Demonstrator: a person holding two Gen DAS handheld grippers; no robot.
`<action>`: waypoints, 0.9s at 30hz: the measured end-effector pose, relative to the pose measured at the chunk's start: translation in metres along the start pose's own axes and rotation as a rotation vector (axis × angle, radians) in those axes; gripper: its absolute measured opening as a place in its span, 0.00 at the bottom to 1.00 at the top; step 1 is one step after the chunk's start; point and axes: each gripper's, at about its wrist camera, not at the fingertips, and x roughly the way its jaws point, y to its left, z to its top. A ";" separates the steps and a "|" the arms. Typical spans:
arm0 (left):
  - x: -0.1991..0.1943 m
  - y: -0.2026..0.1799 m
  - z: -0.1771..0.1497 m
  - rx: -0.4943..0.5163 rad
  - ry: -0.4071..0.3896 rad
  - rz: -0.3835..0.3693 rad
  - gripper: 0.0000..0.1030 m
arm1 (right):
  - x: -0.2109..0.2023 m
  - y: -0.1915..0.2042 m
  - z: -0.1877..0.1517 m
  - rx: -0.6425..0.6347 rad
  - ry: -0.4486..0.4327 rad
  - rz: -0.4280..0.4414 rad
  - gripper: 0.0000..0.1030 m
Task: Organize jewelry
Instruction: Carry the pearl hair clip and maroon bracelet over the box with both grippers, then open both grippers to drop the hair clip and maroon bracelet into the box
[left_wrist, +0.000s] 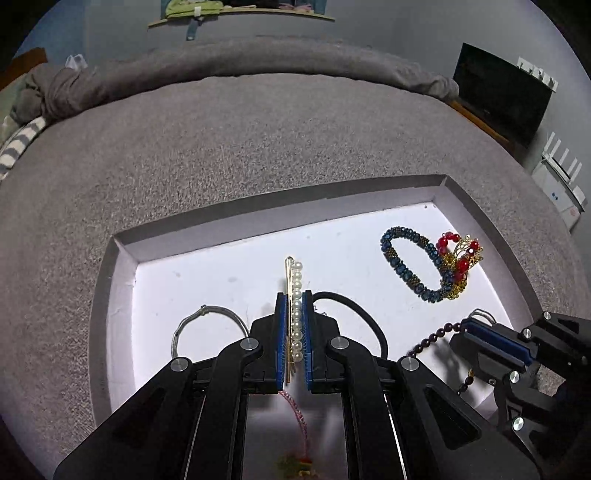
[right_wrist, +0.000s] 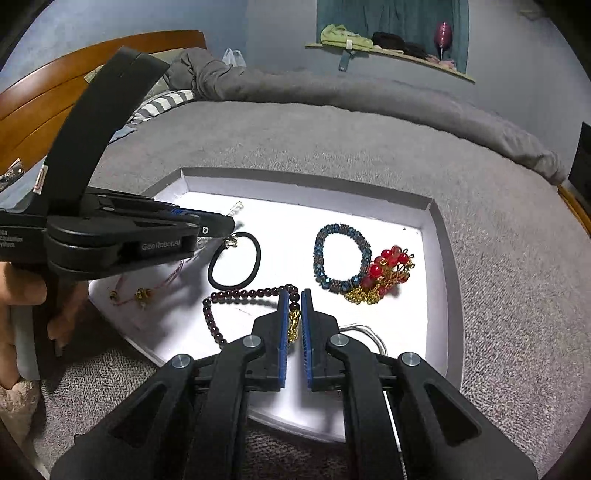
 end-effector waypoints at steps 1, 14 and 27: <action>0.000 0.000 0.000 0.000 0.000 0.001 0.08 | -0.001 0.001 -0.001 -0.002 -0.002 -0.002 0.06; -0.005 -0.004 -0.001 0.006 -0.022 0.015 0.26 | -0.013 -0.010 -0.001 0.046 -0.048 -0.027 0.29; -0.024 -0.009 -0.003 0.020 -0.071 0.033 0.47 | -0.030 -0.028 -0.002 0.108 -0.113 -0.071 0.44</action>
